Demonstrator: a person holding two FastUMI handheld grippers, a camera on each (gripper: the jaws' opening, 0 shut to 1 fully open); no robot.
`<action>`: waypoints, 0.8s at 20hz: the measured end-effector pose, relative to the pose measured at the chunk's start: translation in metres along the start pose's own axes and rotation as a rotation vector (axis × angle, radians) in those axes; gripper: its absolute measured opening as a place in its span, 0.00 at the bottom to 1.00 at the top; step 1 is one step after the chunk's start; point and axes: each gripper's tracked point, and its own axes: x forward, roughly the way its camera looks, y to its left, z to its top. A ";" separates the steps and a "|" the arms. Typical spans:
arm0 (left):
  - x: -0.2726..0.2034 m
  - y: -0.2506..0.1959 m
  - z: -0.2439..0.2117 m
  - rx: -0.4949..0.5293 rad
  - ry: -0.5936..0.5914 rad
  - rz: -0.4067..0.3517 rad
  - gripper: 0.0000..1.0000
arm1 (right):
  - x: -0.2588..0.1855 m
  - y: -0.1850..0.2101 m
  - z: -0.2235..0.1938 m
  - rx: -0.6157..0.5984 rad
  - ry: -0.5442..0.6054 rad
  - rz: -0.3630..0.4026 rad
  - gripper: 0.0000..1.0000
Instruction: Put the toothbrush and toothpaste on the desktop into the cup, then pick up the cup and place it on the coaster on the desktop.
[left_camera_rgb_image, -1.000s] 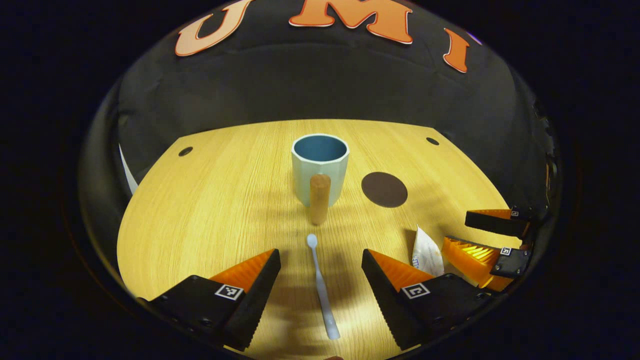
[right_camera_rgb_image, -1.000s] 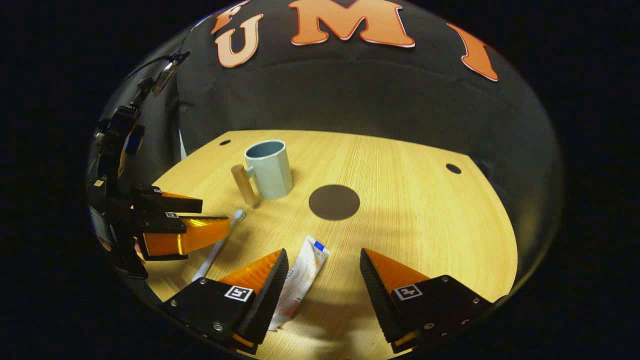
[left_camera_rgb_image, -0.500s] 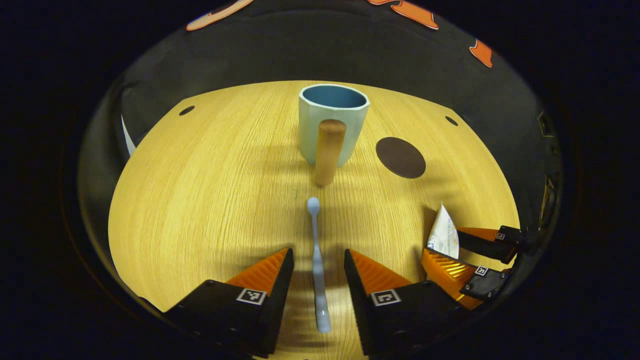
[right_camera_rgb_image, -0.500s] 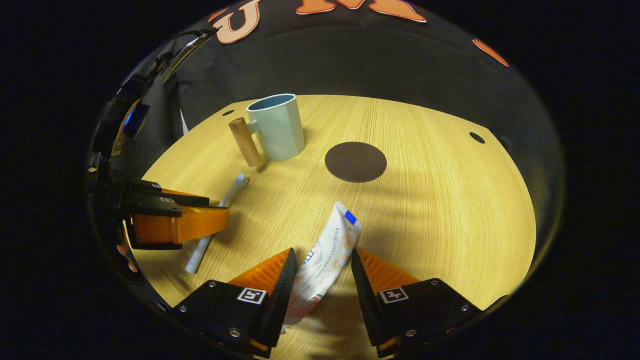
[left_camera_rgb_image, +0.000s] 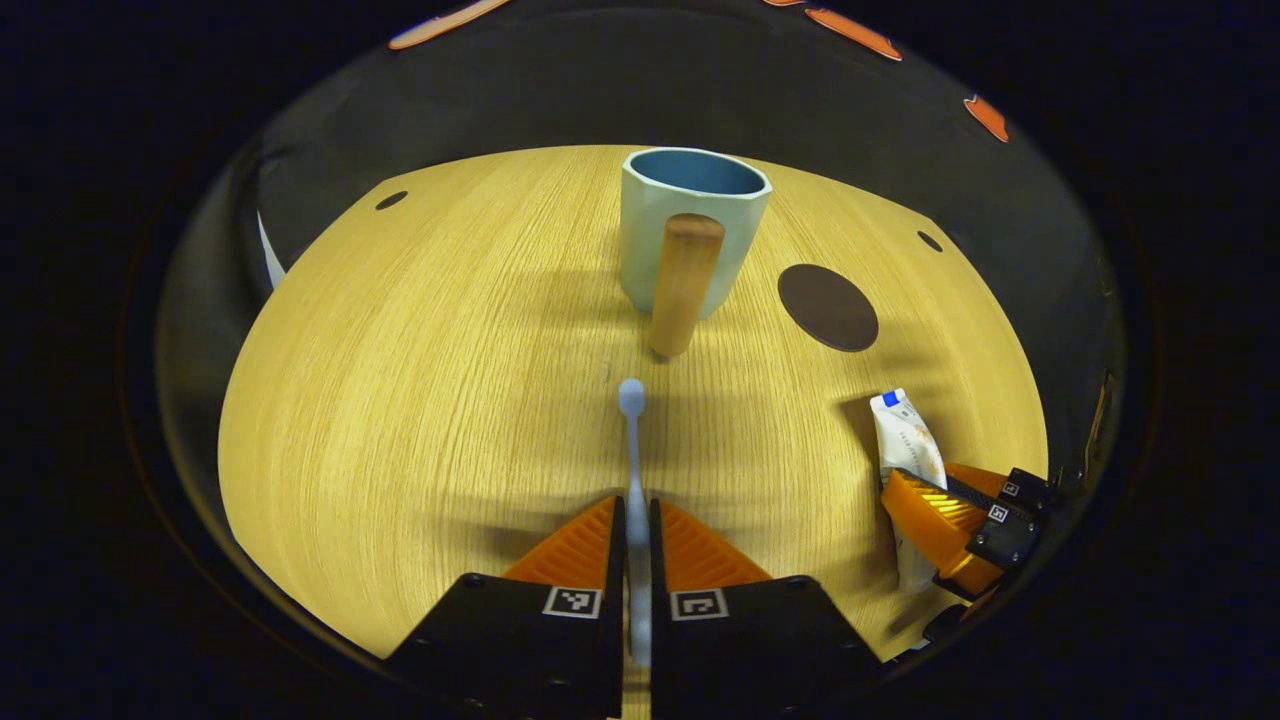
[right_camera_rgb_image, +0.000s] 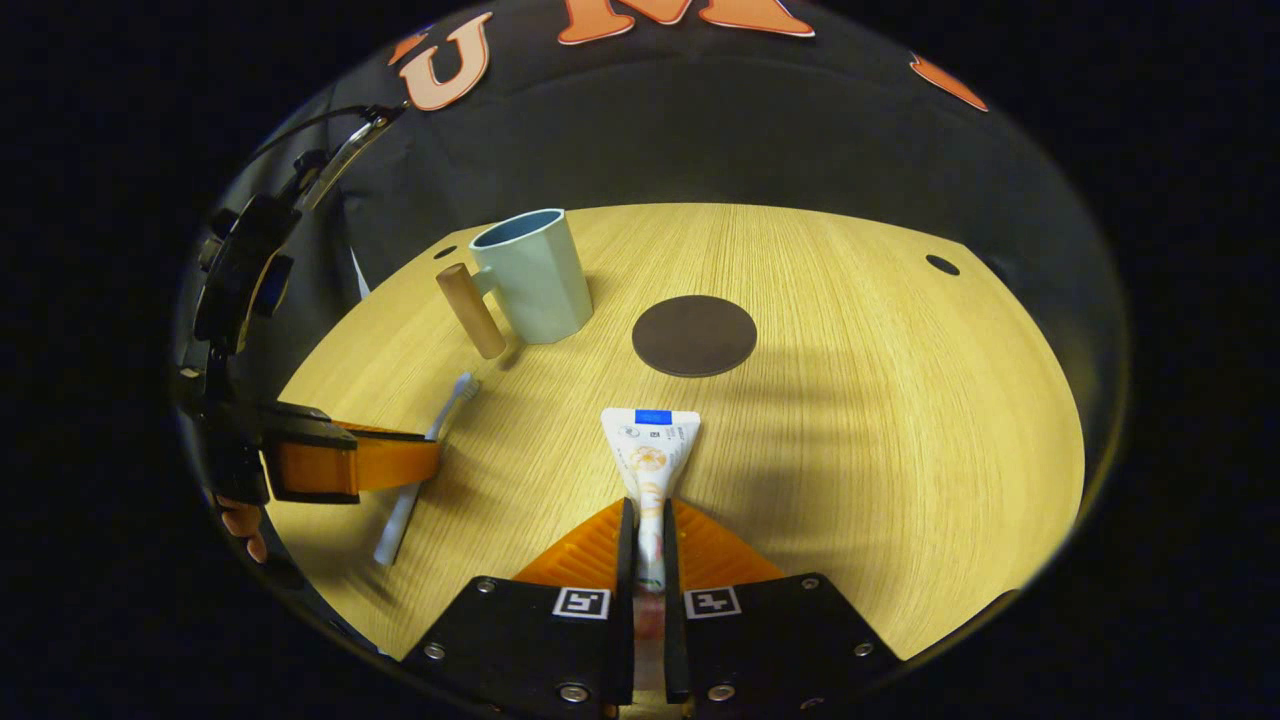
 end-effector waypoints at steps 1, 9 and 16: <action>0.004 -0.002 -0.003 -0.003 0.001 -0.014 0.10 | -0.001 -0.003 0.001 -0.018 -0.013 -0.017 0.12; 0.001 -0.006 0.012 0.038 -0.107 -0.042 0.09 | -0.013 -0.014 0.019 -0.109 -0.120 -0.071 0.11; 0.004 -0.001 0.025 0.038 -0.233 -0.046 0.10 | -0.025 -0.020 0.047 -0.100 -0.229 -0.073 0.10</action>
